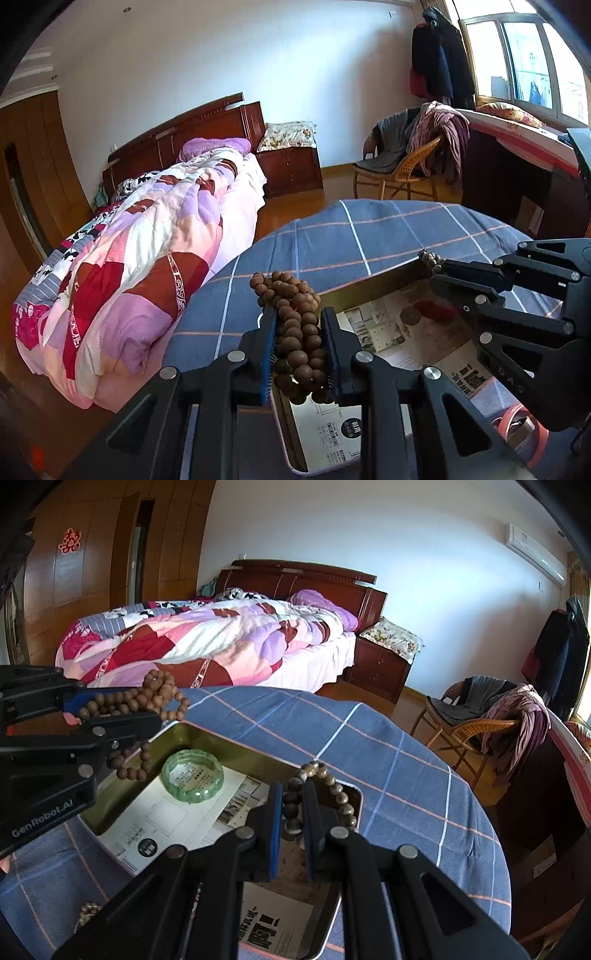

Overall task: Organize jewelry
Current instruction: 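Carry both bead bracelets up and over the open pink tin, then open both grippers to drop the bracelets into the tin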

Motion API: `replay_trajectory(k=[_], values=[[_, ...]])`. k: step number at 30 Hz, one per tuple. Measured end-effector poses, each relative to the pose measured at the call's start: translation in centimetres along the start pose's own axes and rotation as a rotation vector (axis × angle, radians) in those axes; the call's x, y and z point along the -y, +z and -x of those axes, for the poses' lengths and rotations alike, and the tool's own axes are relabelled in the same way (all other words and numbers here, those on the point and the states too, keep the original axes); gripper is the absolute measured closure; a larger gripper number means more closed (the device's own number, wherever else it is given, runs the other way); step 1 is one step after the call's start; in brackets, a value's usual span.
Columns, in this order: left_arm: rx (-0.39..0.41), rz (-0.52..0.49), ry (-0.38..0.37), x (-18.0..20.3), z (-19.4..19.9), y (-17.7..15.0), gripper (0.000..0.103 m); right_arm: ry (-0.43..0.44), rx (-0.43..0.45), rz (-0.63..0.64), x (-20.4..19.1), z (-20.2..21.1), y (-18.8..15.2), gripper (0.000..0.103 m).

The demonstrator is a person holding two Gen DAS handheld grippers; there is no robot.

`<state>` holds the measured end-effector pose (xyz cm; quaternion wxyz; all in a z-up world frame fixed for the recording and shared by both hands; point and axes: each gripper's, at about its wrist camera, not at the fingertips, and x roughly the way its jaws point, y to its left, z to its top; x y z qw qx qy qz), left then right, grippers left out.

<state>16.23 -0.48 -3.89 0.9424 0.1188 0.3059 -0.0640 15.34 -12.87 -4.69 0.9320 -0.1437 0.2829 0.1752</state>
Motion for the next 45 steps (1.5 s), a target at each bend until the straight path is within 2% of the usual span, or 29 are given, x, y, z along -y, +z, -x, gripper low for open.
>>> replay_trajectory(k=[31,33,34,36,37,38,45], values=[[-0.072,0.004,0.012,-0.2,-2.7,-1.6,0.078,-0.001,-0.075,0.039,-0.8,-2.2,-0.9,0.09],[-0.073,0.007,0.01,-0.3,-2.7,-1.7,0.074,0.007,-0.079,0.038,-0.8,-2.3,-1.1,0.089],[-0.071,0.007,0.013,-0.3,-2.6,-1.8,0.068,0.002,-0.08,0.036,-0.8,-2.3,-1.2,0.086],[-0.057,0.007,0.032,-0.2,-2.3,-1.8,0.049,0.001,-0.082,0.029,-0.8,-2.4,-1.4,0.079],[-0.043,0.007,0.044,-0.2,-2.0,-1.8,0.035,-0.001,-0.083,0.025,-0.7,-2.4,-1.4,0.067],[-0.034,0.007,0.047,-0.2,-1.7,-1.8,0.033,-0.001,-0.08,0.022,-0.7,-2.3,-1.5,0.058],[-0.037,0.013,0.047,-0.4,-1.2,-2.2,0.033,0.006,-0.069,0.01,-0.7,-1.6,-1.7,0.057]])
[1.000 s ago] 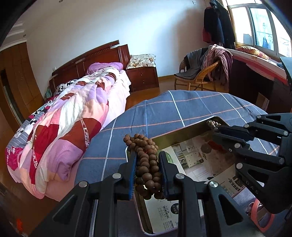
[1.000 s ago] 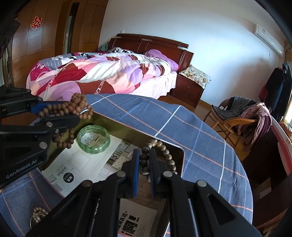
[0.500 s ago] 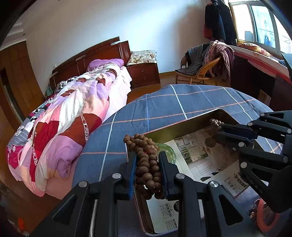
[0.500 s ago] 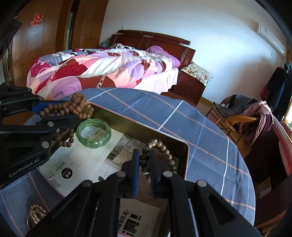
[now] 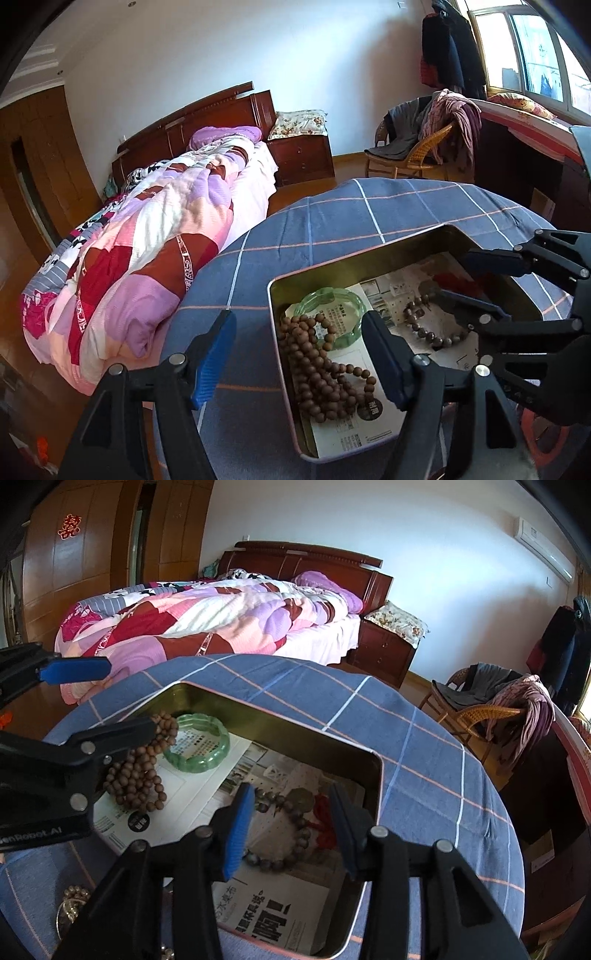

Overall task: Organize jewelry
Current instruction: 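Open both grippers to drop the bracelets into the tin, then withdraw both grippers from the tin toward the remaining jewelry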

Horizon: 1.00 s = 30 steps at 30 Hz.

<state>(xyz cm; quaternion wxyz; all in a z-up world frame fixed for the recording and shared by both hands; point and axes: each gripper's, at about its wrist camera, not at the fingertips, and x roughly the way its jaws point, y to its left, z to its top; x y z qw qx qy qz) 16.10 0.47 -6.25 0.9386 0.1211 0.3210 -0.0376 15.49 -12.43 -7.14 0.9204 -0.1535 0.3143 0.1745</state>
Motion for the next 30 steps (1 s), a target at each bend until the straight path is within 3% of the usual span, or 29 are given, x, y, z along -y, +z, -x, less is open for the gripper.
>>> replay_trajectory(k=[6,14,18,30], values=[[0.003,0.024,0.013,-0.7,1.2,-1.0,0.033,-0.002,-0.013,-0.025,0.4,0.7,-0.7,0.055],[0.036,0.019,0.035,-0.7,6.1,-4.3,0.033,-0.037,-0.038,-0.093,2.0,4.1,-3.7,0.053],[0.026,0.0,0.018,0.6,7.8,-6.3,0.033,-0.061,0.0,-0.147,2.6,6.9,-5.4,0.05],[-0.039,-0.043,-0.048,4.0,7.7,-9.2,0.033,-0.055,-0.052,-0.175,2.3,7.8,-9.4,0.045]])
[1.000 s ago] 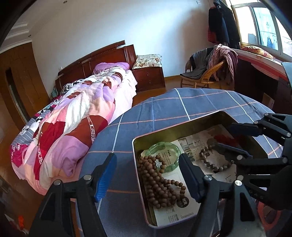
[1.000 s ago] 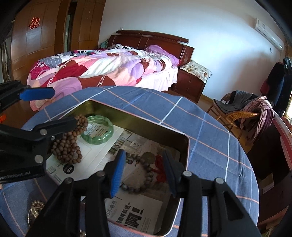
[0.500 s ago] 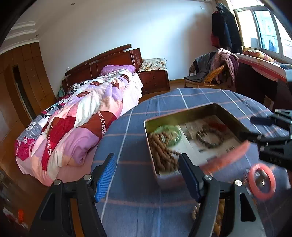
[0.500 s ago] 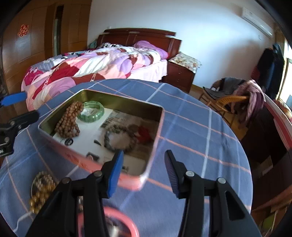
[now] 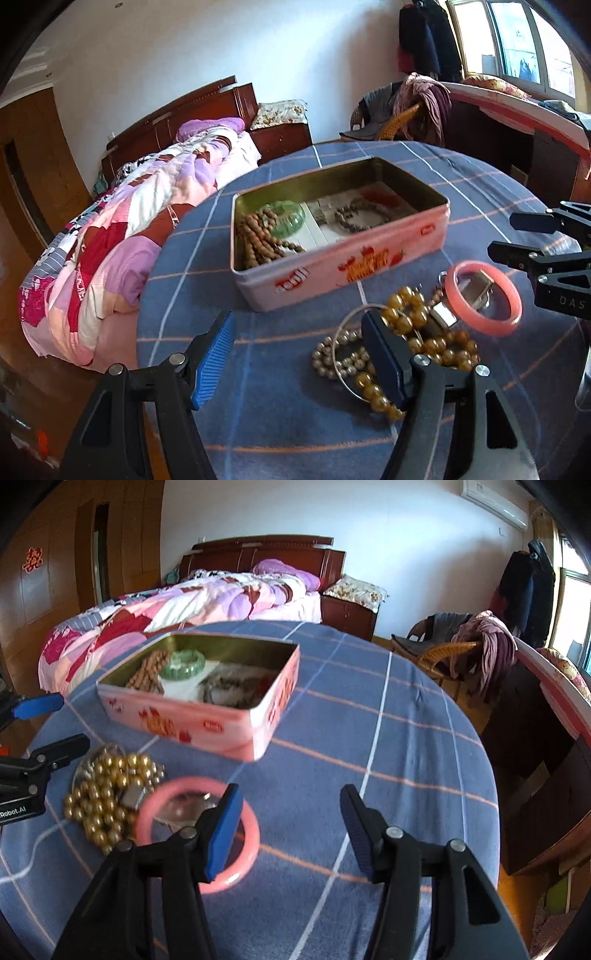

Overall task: Organize jewelry
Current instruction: 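Withdraw both grippers from the tin toward the remaining jewelry, then grasp the silver wire bangle with the left gripper while the right grasps the gold bead necklace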

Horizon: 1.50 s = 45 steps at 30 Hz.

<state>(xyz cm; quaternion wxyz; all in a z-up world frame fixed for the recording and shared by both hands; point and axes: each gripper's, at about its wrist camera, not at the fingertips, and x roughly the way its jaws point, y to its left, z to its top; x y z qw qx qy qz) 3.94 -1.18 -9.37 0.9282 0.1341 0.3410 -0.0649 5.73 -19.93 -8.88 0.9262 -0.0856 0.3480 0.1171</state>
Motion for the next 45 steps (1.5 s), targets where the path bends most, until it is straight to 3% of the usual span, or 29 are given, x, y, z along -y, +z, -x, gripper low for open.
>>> replay_trajectory(k=[3,6,9,13,14,26,31,34,36,41,45], values=[[-0.012,0.008,-0.018,0.0,-0.2,-0.3,0.038,0.006,-0.002,-0.005,-0.1,-0.3,-0.2,0.045],[-0.034,0.005,-0.043,0.3,-0.7,-0.6,0.051,-0.009,-0.004,0.018,-0.4,-0.3,-0.6,0.045],[-0.046,-0.007,-0.063,0.8,-1.1,-0.9,0.06,-0.012,0.005,0.022,-0.4,-0.1,-0.6,0.039],[-0.062,-0.014,-0.107,1.4,-1.5,-1.3,0.098,-0.006,0.002,0.016,-0.2,-0.2,-0.8,0.039],[-0.058,-0.011,-0.112,1.3,-1.3,-1.2,0.1,-0.005,0.001,0.013,-0.1,-0.2,-0.8,0.039],[0.102,0.08,-0.151,-1.6,3.4,1.6,0.1,0.003,-0.017,0.012,-0.2,-0.4,-0.9,0.039],[0.071,0.074,-0.116,-1.5,2.1,1.1,0.1,0.003,0.007,0.007,-0.1,0.1,-0.9,0.039],[0.001,0.016,-0.062,-0.6,-1.0,-0.2,0.1,0.02,0.008,0.03,-0.7,0.2,-0.9,0.039],[-0.024,0.071,-0.106,-1.1,-1.8,-0.8,0.101,0.035,0.013,0.032,-1.0,0.5,-0.7,0.039],[-0.014,0.081,-0.112,-1.4,-1.9,-0.5,0.101,0.139,0.06,0.049,-2.6,2.3,0.3,0.039],[-0.024,0.087,-0.097,-1.6,-1.9,-0.7,0.101,0.236,0.047,0.139,-6.0,2.2,0.6,0.04]])
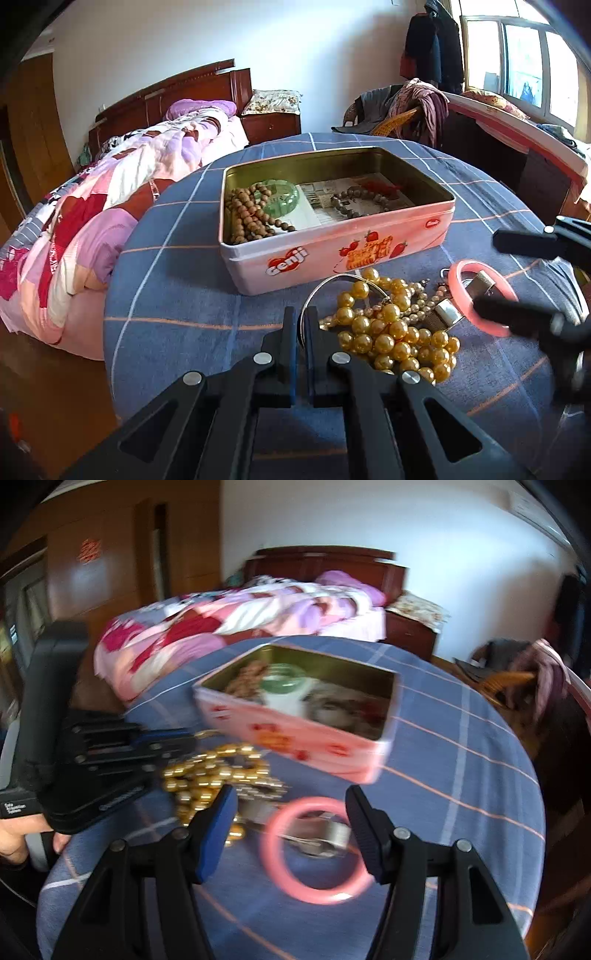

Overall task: Organize jewelry
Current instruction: 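Grasp the silver wire bangle with the left gripper while the right grasps the gold bead necklace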

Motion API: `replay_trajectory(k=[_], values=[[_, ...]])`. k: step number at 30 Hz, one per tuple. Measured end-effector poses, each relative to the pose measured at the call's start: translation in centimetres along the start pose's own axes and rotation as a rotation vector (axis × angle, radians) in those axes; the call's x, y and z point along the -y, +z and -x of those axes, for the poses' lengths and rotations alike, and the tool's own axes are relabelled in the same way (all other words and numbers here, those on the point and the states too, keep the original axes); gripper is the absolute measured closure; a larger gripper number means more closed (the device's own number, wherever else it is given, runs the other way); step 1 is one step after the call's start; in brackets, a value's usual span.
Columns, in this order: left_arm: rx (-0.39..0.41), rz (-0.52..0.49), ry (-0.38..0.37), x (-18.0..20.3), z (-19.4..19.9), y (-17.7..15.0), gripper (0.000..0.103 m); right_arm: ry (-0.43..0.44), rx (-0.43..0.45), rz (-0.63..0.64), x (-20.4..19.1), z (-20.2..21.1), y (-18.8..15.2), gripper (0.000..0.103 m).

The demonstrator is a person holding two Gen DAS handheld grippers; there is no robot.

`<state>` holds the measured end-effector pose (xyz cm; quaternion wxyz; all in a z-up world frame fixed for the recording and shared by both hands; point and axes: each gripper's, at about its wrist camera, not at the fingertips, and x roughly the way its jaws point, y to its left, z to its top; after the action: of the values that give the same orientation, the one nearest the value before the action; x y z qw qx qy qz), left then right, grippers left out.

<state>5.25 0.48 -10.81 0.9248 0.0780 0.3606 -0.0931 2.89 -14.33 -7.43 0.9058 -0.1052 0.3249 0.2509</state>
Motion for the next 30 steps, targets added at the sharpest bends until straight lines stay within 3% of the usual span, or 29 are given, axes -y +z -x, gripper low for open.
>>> replay_trajectory(k=[3,6,12,15,18,20,30], values=[[0.005,-0.003,0.013,-0.1,0.3,0.1,0.1,0.026,-0.011,0.075,-1.9,-1.1,0.3,0.043],[0.002,0.01,0.02,-0.6,0.3,0.0,0.1,0.051,-0.047,0.124,-3.0,-2.4,0.6,0.053],[-0.014,0.023,0.031,-1.5,0.2,-0.2,0.1,0.093,-0.131,0.139,-3.3,-4.7,0.5,0.056],[-0.02,0.021,0.034,-1.5,0.1,-0.3,0.1,0.108,-0.15,0.127,-3.3,-5.1,0.6,0.063],[-0.02,0.033,0.024,-1.7,0.2,-0.4,0.1,0.147,-0.158,0.111,-3.3,-5.1,0.7,0.086],[-0.021,0.03,0.025,-1.7,0.2,-0.4,0.1,0.134,-0.154,0.122,-3.6,-4.9,0.8,0.09],[-0.017,0.031,0.029,-1.9,0.3,-0.3,0.1,0.047,-0.068,0.067,-2.3,-2.3,1.2,0.09]])
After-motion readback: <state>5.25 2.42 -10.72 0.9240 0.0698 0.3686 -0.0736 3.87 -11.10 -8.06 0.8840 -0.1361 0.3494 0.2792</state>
